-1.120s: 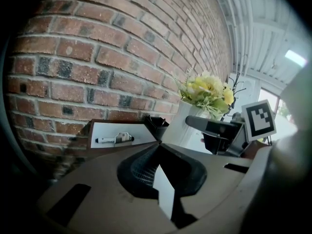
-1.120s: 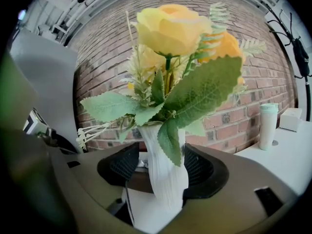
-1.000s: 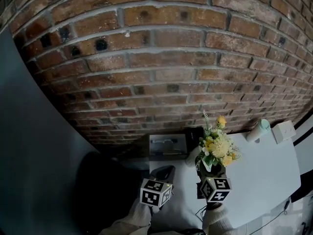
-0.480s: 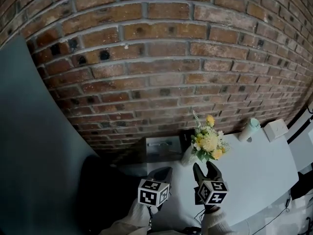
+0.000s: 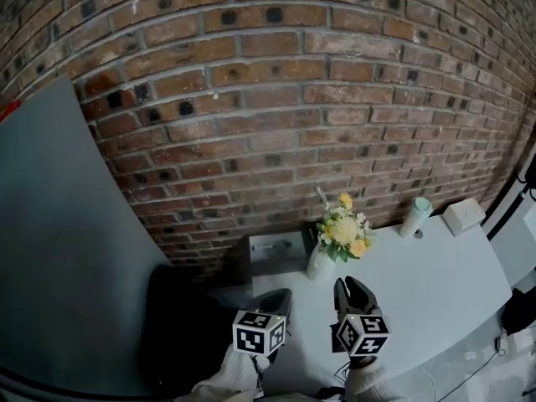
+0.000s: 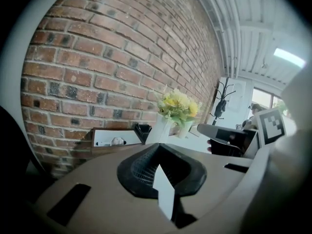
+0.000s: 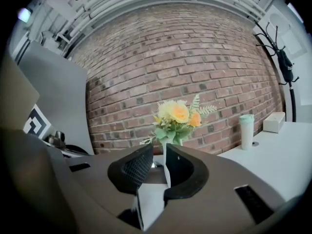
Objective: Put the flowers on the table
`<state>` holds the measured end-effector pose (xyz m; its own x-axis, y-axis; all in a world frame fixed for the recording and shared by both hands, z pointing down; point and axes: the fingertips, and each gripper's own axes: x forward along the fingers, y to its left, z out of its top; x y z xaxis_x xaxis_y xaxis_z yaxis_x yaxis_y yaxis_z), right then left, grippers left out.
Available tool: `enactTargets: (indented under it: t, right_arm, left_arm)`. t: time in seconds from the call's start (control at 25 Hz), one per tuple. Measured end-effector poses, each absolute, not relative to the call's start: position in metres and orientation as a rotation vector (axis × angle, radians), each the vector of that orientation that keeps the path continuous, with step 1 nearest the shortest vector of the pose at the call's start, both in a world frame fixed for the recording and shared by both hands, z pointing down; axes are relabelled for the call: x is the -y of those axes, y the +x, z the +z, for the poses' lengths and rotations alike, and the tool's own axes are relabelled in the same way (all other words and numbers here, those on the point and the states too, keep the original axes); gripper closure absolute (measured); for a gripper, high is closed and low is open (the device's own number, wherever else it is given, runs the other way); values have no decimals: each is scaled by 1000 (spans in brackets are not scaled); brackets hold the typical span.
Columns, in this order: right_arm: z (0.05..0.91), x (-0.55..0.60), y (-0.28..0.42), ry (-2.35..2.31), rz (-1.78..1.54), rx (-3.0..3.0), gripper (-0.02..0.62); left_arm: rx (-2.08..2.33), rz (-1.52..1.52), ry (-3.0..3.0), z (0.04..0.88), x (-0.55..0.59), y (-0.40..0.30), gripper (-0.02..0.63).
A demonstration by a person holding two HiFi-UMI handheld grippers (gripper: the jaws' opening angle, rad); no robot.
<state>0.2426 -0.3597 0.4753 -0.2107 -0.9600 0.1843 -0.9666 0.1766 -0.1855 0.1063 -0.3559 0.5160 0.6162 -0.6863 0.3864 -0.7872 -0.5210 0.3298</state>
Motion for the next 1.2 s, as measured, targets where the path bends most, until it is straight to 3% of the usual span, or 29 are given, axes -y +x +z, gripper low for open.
enactTargets:
  t: [0.52, 1.2]
  right_arm:
    - [459, 259, 264, 1893, 402, 2426, 563]
    - [445, 192, 270, 1979, 483, 2448, 565]
  left_arm:
    - [1248, 229, 2345, 501, 260, 125, 600]
    - [1275, 262, 2430, 476, 205, 131, 600]
